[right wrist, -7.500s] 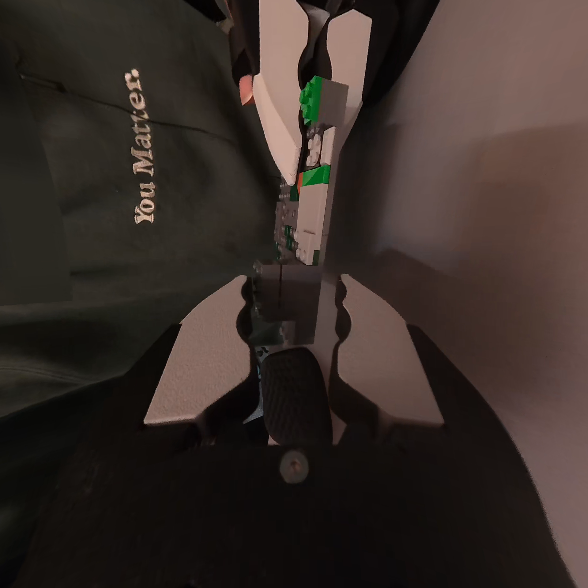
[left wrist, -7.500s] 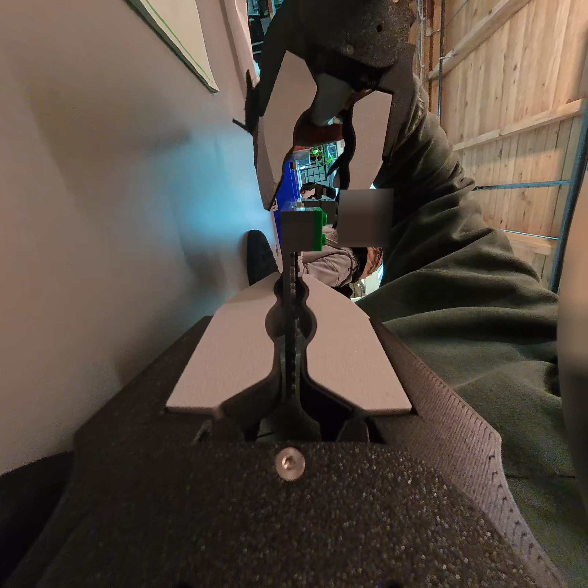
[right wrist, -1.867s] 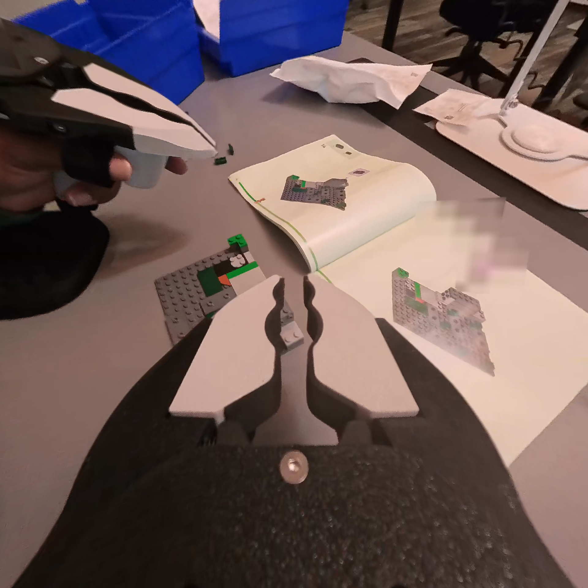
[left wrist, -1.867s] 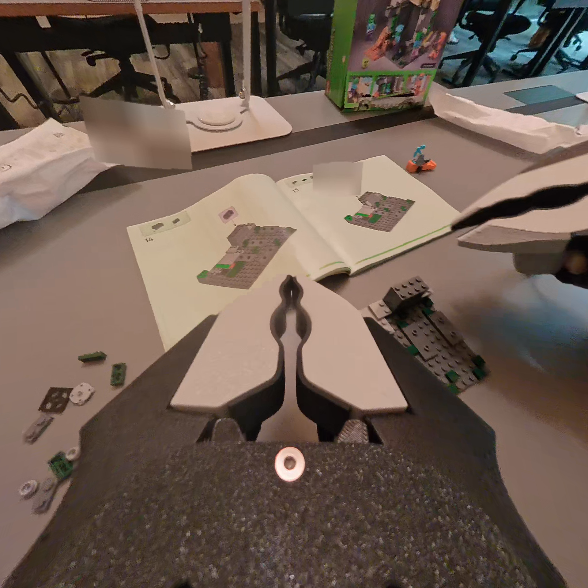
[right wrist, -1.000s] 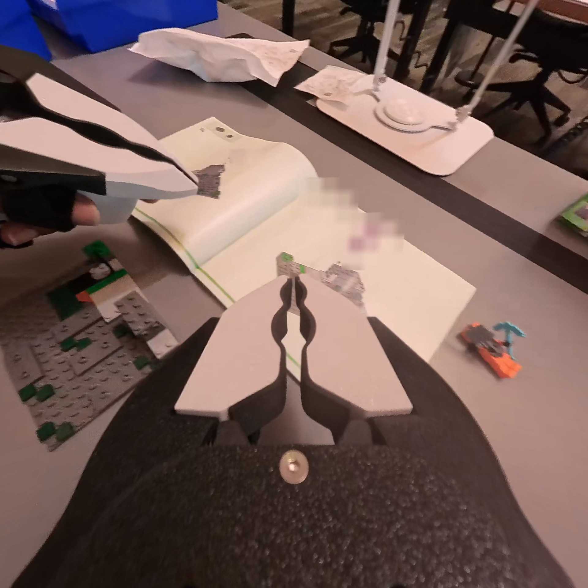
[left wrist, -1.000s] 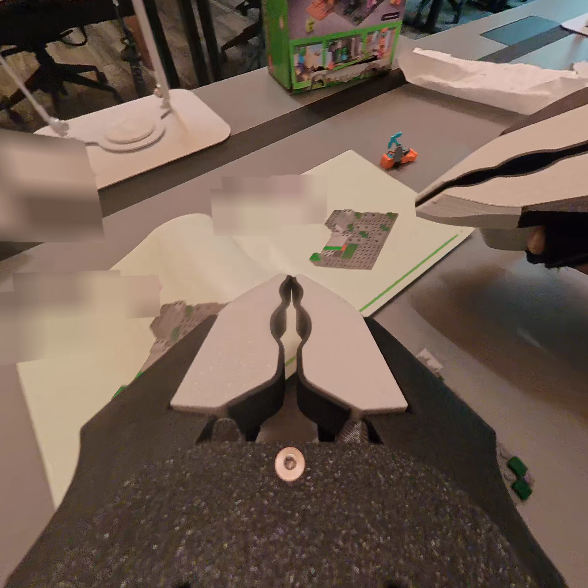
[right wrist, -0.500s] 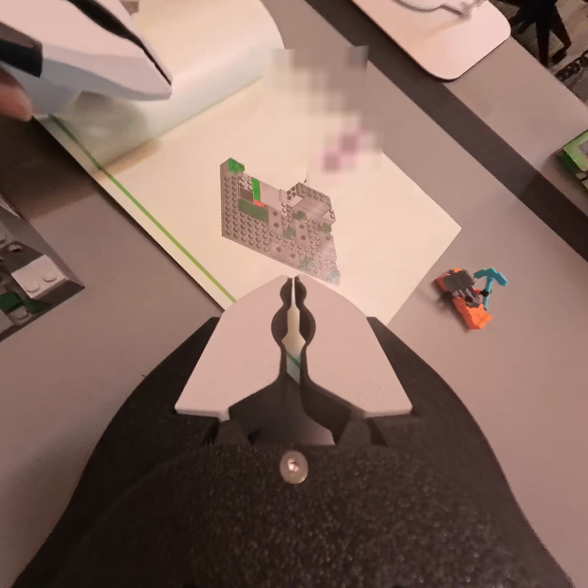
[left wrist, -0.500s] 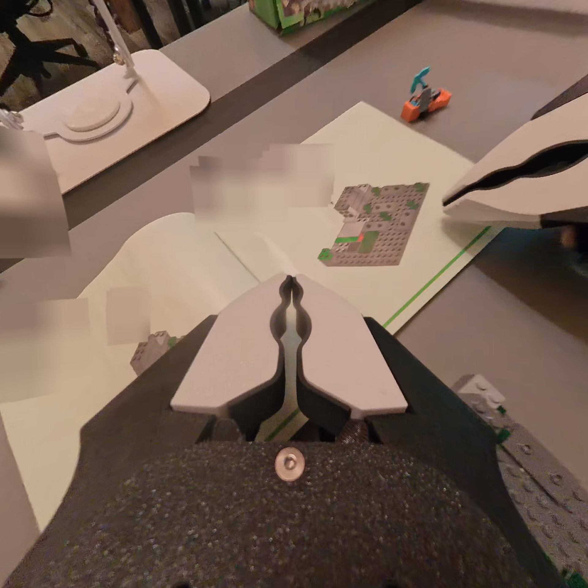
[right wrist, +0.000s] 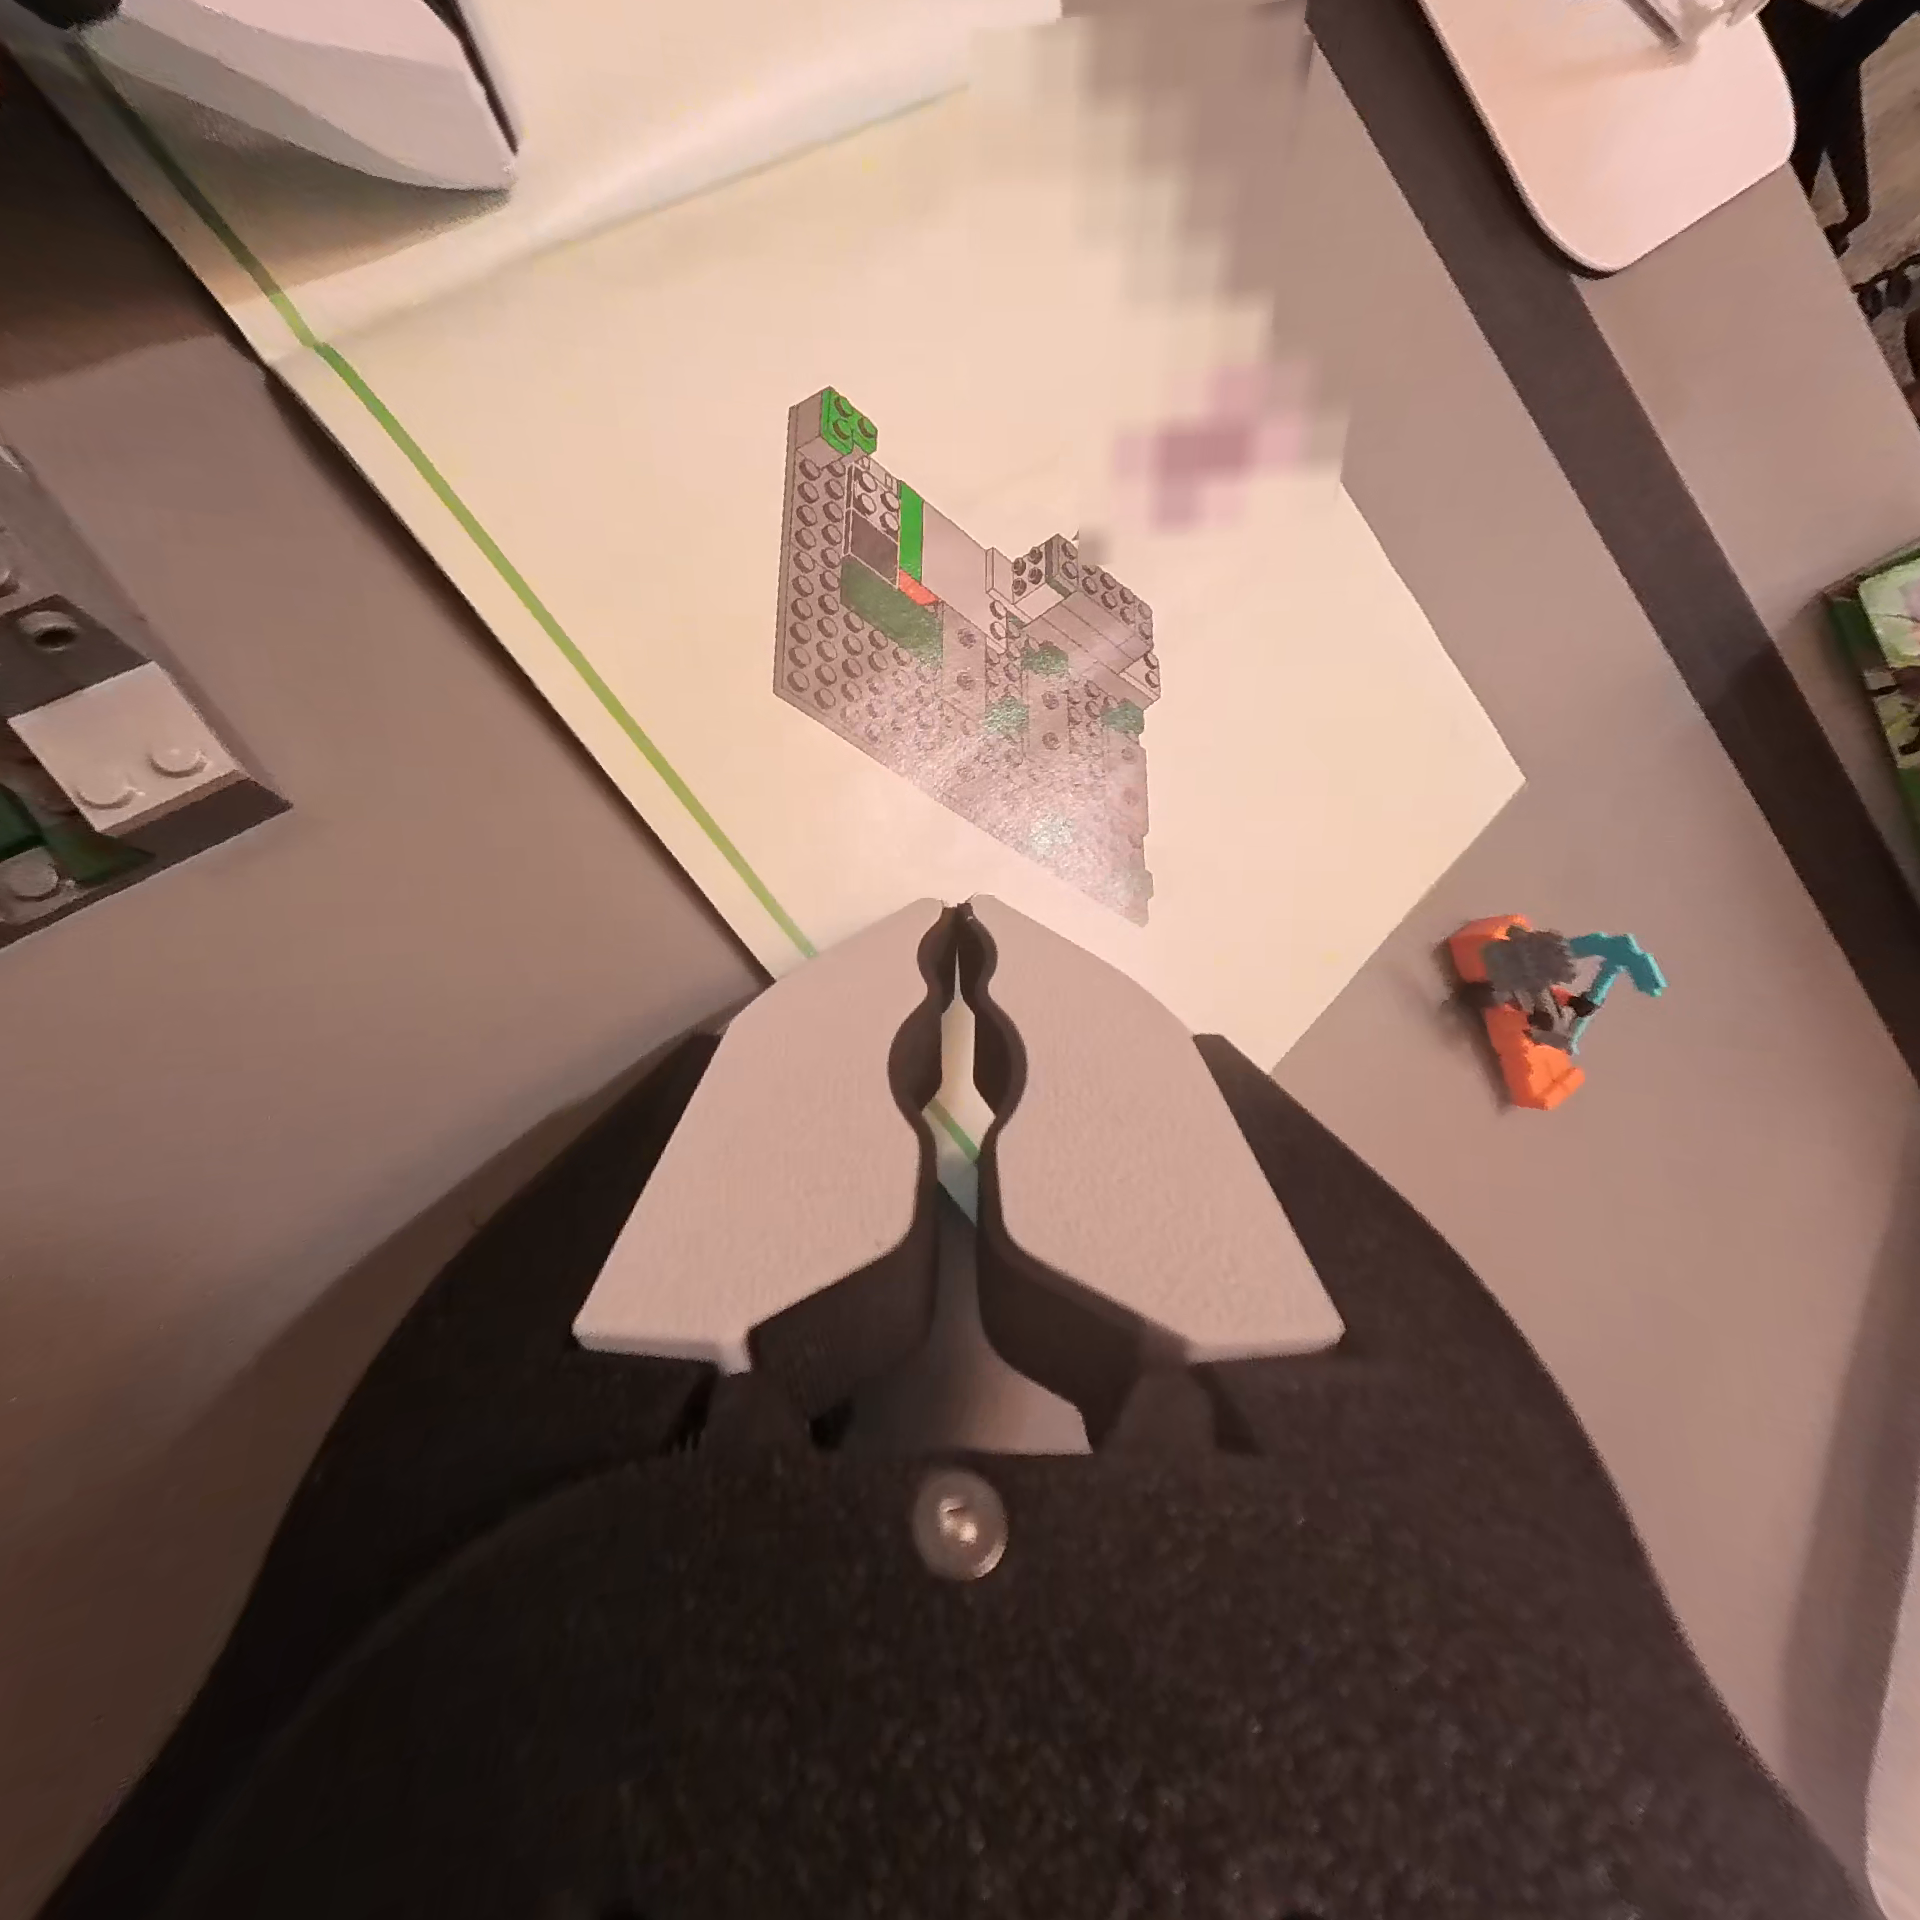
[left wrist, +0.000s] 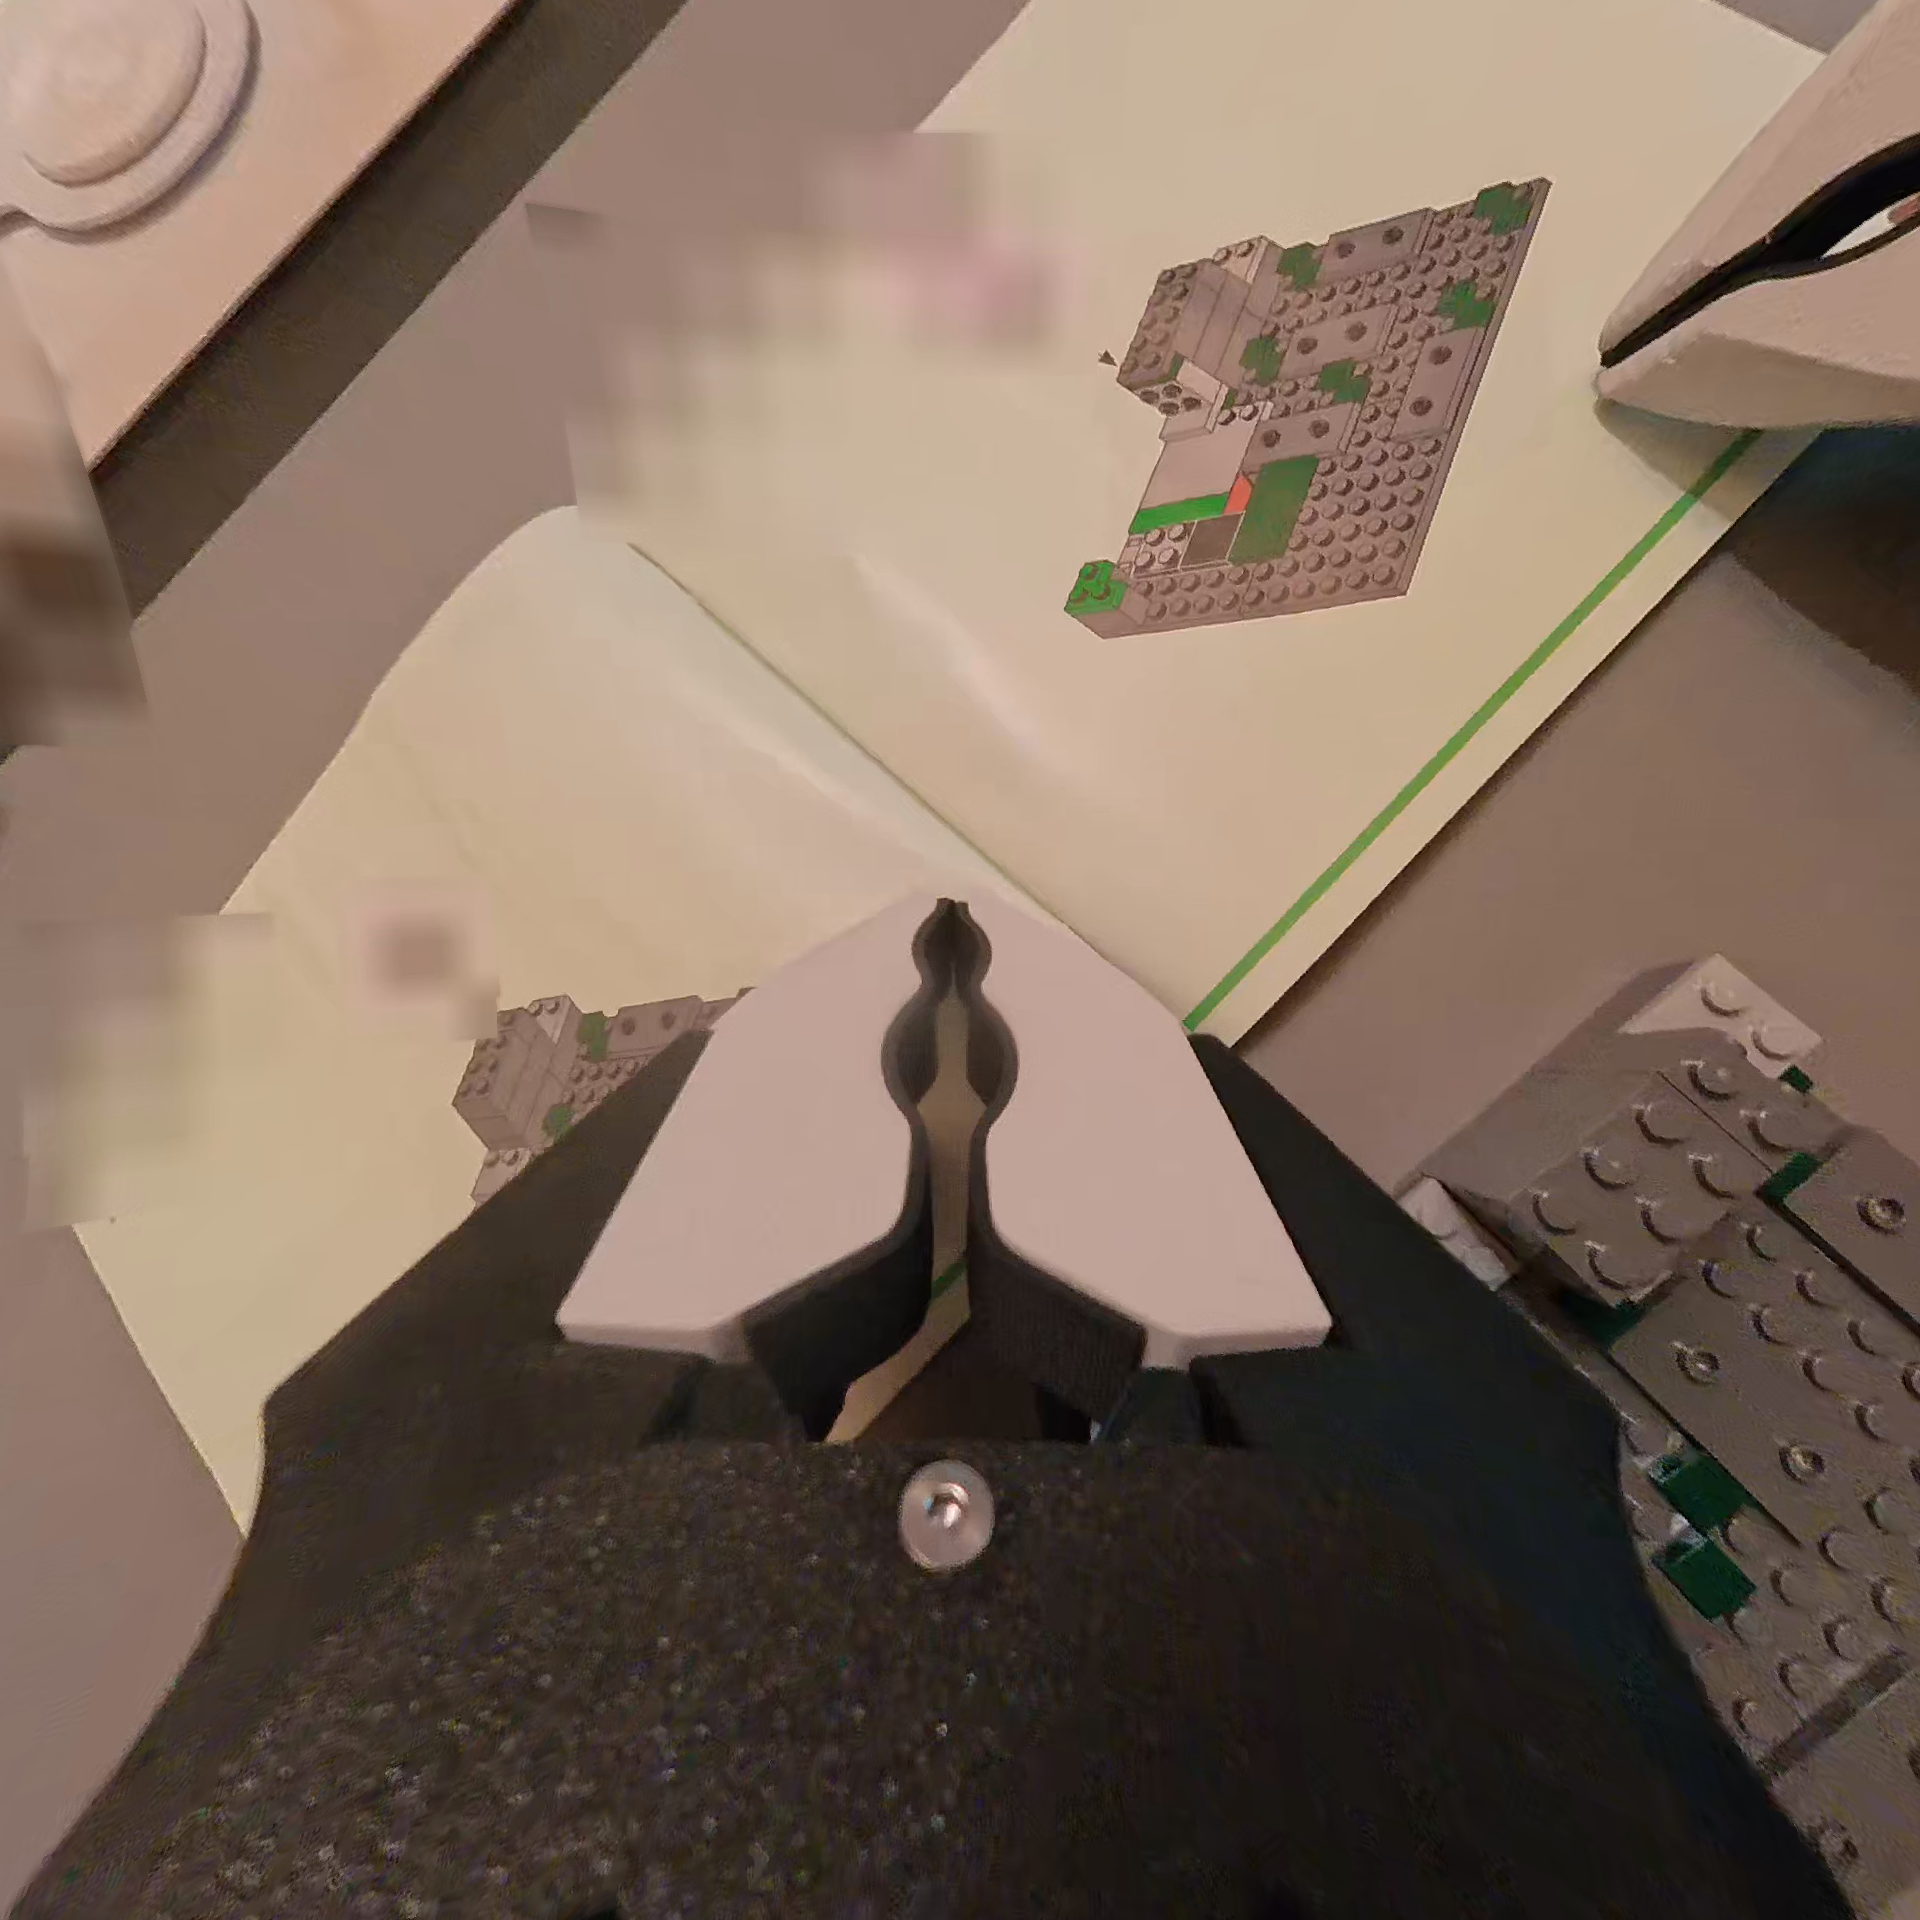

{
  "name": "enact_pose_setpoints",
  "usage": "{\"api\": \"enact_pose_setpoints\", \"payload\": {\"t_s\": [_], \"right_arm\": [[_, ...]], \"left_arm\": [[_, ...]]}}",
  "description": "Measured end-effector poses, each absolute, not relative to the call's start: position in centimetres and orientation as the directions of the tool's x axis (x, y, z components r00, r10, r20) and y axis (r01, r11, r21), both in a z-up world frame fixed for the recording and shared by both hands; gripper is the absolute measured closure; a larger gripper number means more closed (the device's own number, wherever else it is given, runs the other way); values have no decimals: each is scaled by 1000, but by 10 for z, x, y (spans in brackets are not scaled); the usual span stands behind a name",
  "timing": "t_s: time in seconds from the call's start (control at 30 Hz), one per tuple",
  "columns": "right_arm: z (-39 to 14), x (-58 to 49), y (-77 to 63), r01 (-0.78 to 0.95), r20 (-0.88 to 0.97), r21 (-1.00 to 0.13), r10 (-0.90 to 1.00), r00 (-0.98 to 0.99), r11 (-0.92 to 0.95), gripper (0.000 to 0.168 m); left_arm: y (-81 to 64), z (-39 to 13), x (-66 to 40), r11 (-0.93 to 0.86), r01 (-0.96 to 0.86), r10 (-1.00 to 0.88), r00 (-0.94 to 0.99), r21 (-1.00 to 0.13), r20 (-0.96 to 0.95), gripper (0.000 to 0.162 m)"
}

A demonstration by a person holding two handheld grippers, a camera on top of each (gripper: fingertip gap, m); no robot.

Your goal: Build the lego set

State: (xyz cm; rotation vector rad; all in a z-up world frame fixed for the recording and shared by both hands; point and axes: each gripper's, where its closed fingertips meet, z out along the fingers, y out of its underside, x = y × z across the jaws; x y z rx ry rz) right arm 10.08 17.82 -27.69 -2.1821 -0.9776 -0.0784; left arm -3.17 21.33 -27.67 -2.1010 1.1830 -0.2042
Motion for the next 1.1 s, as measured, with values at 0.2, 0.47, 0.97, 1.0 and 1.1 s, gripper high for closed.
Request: {"api": "enact_pose_setpoints", "payload": {"t_s": [0.2, 0.47, 0.97, 1.0, 1.1], "right_arm": [[-276, 102, 179, 661, 339, -598, 604, 721, -454, 168], [-241, 91, 182, 529, 262, -759, 566, 782, -380, 166], [-231, 69, 172, 460, 171, -821, 625, 762, -337, 160], [-230, 69, 172, 459, 170, -822, 624, 763, -336, 160], [-231, 71, 173, 454, 163, -822, 623, 765, -343, 160]], "left_arm": [[221, -262, -34, -295, -651, -763, 601, -699, -239, 162], [197, -207, -88, -326, -484, -672, 723, -812, -161, 162], [199, -269, -244, -608, -380, -432, 895, -697, -111, 143], [203, -273, -245, -623, -387, -434, 894, -680, -111, 143], [206, -279, -240, -633, -405, -466, 880, -660, -92, 146]]}}
